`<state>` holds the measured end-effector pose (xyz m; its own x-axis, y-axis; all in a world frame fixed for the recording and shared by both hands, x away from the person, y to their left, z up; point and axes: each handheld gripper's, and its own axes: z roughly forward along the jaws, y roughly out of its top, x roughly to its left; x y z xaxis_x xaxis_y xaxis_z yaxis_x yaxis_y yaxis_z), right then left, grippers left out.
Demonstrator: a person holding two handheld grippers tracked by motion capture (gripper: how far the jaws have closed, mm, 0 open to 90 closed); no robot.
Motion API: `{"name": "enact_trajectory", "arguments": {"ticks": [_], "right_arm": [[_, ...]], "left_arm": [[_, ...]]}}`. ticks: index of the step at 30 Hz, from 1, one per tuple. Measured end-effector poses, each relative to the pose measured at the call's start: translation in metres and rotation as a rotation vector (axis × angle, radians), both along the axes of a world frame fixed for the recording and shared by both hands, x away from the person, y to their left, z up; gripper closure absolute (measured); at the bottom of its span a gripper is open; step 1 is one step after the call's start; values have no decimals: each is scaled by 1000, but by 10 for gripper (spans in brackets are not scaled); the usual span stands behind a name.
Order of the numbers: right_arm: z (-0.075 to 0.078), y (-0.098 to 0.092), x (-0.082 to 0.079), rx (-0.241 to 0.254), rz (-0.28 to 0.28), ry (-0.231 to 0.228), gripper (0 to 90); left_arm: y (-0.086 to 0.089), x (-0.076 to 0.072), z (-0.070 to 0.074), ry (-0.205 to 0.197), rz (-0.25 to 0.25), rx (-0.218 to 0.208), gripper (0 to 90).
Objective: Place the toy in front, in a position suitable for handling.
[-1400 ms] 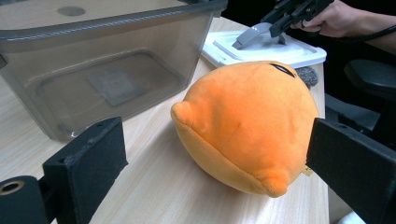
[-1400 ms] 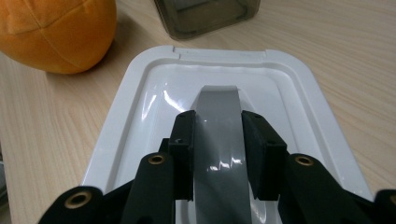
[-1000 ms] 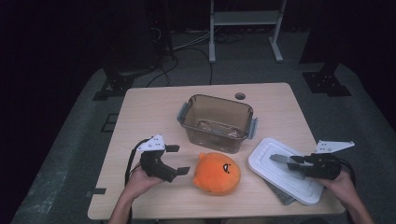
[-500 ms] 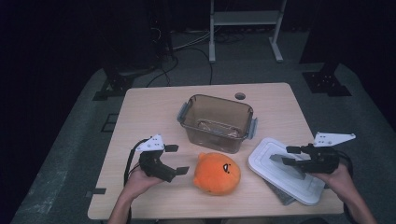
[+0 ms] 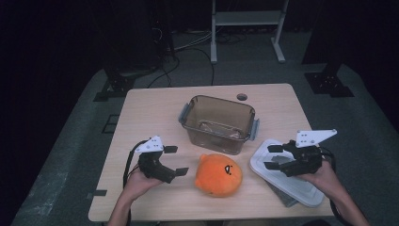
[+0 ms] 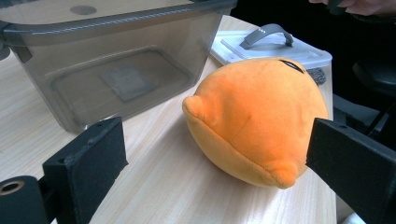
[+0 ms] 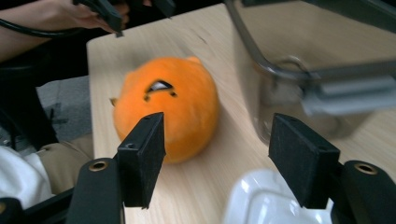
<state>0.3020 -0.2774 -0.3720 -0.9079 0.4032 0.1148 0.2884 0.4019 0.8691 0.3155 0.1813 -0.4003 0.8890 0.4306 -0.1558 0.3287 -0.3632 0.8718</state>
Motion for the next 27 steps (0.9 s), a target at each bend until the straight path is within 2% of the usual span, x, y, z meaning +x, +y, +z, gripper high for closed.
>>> {"name": "enact_trajectory", "arguments": {"ticks": [5,11,27], "right_arm": [[7,22,0,-9,56,-9,328],[9,47,3,-19,119,-13,322],[1,107,13,-74,229,5,300]], "left_arm": [[2,0,-1,0,7,3,39],[1,0,-2,-1,9,12,39],[6,1,-4,2,20,24,39]]}}
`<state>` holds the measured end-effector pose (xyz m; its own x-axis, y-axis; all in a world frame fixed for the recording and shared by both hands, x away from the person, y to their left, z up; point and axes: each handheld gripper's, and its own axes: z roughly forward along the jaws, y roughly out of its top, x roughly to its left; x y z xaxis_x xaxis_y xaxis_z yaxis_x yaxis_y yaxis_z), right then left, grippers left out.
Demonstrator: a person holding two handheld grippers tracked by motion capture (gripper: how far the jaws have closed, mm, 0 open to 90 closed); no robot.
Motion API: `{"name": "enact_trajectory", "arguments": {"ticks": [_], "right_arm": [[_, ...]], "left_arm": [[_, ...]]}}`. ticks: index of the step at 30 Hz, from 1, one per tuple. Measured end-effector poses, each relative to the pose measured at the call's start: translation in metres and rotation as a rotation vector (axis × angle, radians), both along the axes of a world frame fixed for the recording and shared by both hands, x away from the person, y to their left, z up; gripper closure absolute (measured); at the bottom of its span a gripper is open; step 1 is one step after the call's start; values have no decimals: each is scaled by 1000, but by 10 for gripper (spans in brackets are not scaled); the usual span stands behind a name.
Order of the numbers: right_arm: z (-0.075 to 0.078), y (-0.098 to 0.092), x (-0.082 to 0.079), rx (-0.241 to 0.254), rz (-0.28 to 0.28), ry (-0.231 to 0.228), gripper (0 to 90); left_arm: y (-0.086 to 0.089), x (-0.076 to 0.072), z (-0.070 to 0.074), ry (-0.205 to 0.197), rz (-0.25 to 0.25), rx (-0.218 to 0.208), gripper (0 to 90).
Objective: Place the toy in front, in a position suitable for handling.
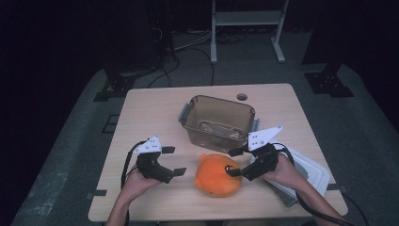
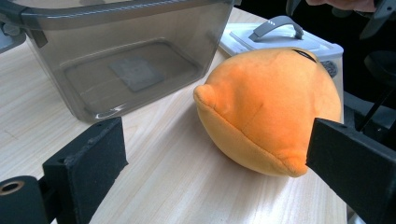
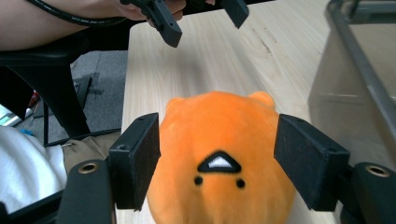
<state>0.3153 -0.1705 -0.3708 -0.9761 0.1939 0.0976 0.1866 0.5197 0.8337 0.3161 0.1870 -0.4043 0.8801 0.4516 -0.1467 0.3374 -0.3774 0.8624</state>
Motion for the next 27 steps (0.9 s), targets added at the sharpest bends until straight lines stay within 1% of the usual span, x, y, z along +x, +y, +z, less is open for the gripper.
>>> {"name": "enact_trajectory", "arguments": {"ticks": [7,10,14,18,20,22,25,27], "right_arm": [[-9,22,6,-37,27,4,296],[-14,30,9,-51,37,3,297],[-19,41,13,-77,40,-2,302],[-26,46,15,-103,40,-6,321],[-29,49,15,-113,35,-6,346],[-30,50,15,-132,39,-20,377],[-33,51,15,-157,46,-16,439],[-34,53,15,-176,38,-14,492]], "left_arm": [[2,0,0,-8,7,1,39],[4,0,0,-4,11,1,39],[4,-1,0,-9,13,3,39],[6,0,0,-6,15,5,39],[7,0,-1,-7,20,4,39],[7,1,-1,-6,21,4,40],[7,1,-1,-7,22,4,39],[8,1,-1,-8,23,3,39]]}}
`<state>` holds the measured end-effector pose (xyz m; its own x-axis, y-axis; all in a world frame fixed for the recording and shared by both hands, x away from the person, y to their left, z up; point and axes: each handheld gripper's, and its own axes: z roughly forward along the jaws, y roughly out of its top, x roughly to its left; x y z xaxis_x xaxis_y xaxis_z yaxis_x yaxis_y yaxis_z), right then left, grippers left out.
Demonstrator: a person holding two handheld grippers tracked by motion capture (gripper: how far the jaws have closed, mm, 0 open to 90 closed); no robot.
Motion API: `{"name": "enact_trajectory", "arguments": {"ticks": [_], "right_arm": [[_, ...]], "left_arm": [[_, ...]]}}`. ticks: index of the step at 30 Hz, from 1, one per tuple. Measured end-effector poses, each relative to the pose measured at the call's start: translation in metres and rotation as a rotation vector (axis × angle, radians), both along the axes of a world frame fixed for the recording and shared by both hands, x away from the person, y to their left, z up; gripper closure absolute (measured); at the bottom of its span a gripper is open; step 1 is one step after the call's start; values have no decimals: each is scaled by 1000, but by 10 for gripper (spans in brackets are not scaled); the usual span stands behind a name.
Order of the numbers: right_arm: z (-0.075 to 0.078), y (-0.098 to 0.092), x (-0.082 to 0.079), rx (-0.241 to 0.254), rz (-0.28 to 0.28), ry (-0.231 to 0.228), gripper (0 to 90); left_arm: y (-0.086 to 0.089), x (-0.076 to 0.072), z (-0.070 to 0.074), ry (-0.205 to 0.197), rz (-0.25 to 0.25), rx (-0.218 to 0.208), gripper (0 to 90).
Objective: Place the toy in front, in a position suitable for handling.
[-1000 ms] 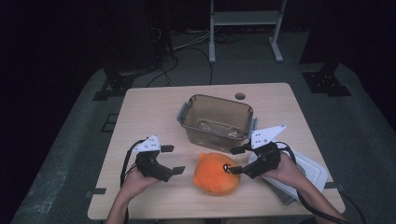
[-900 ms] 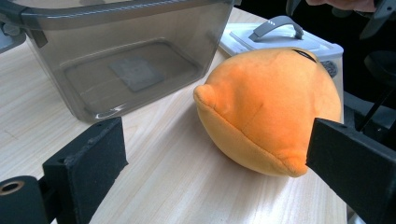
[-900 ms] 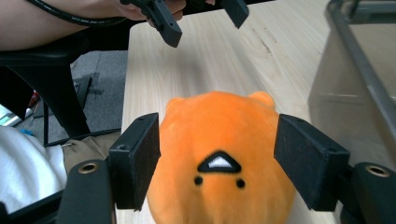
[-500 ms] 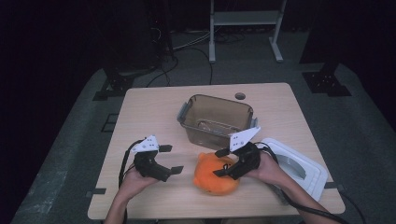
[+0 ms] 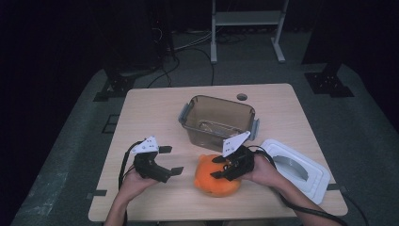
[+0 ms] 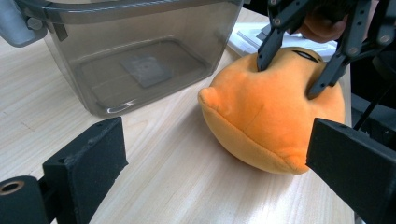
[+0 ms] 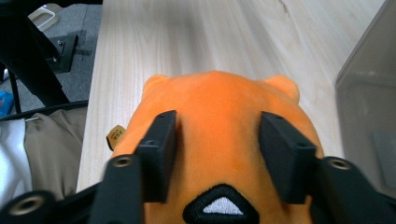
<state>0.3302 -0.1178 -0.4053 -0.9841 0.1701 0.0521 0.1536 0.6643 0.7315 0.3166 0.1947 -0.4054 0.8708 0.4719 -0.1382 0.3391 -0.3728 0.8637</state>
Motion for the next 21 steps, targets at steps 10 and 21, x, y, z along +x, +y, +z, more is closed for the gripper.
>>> {"name": "enact_trajectory", "arguments": {"ticks": [10,21], "right_arm": [[2,4,-3,-15,1,12,697],[17,0,-1,24,-5,38,734]], "left_arm": [[3,0,0,-1,10,0,40],[8,1,0,-3,29,-13,40]]}}
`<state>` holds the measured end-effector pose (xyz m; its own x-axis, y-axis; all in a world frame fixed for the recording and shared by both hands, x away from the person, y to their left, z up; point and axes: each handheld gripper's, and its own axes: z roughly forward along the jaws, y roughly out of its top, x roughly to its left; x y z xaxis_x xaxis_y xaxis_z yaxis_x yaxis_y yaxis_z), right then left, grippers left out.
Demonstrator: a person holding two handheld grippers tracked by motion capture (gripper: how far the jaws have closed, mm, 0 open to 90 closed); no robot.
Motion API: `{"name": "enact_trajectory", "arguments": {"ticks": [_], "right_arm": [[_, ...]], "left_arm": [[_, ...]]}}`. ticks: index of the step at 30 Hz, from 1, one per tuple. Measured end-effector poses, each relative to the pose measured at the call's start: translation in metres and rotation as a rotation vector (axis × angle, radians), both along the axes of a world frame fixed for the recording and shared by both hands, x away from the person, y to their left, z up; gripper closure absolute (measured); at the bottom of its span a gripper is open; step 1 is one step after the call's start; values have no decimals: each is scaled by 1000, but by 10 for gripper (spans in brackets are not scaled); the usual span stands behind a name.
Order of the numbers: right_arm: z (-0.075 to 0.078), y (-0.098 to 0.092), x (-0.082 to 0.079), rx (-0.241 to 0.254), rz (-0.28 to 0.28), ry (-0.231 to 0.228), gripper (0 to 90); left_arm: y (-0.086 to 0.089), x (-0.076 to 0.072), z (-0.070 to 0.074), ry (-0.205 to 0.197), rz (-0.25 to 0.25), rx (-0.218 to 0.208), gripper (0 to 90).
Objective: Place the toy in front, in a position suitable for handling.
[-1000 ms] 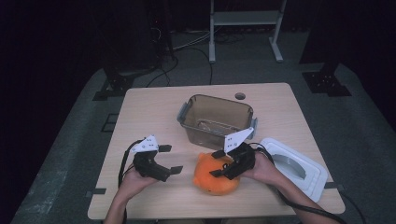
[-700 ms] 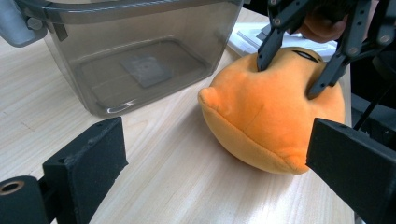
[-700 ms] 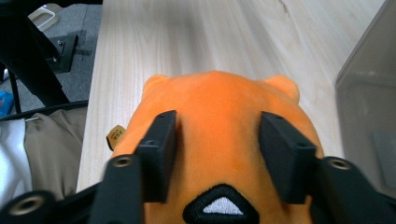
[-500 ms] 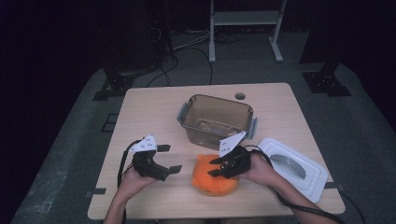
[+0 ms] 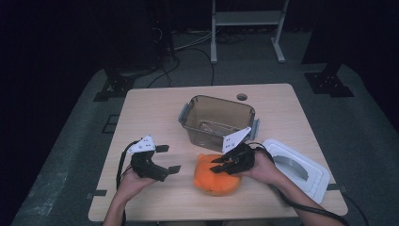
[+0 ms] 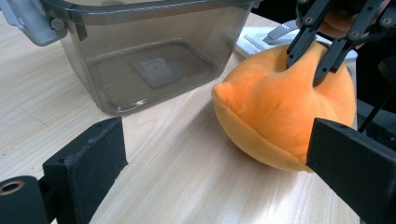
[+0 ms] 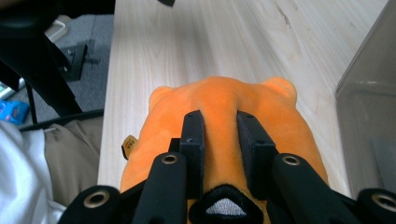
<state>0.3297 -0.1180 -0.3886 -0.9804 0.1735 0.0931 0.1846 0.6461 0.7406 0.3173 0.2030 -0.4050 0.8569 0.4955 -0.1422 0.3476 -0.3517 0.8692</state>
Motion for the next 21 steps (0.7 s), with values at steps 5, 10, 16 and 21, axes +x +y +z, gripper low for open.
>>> {"name": "enact_trajectory", "arguments": {"ticks": [5,10,16,21], "right_arm": [[9,-4,-2,25,0,6,735],[26,-9,-6,52,-5,-4,735],[52,-17,-9,101,-19,-17,735],[78,-20,-8,130,-28,-56,735]], "left_arm": [[3,1,0,1,6,-2,40],[6,0,1,-1,17,-14,40],[6,0,0,1,15,-8,39],[6,1,0,2,16,-7,39]]}}
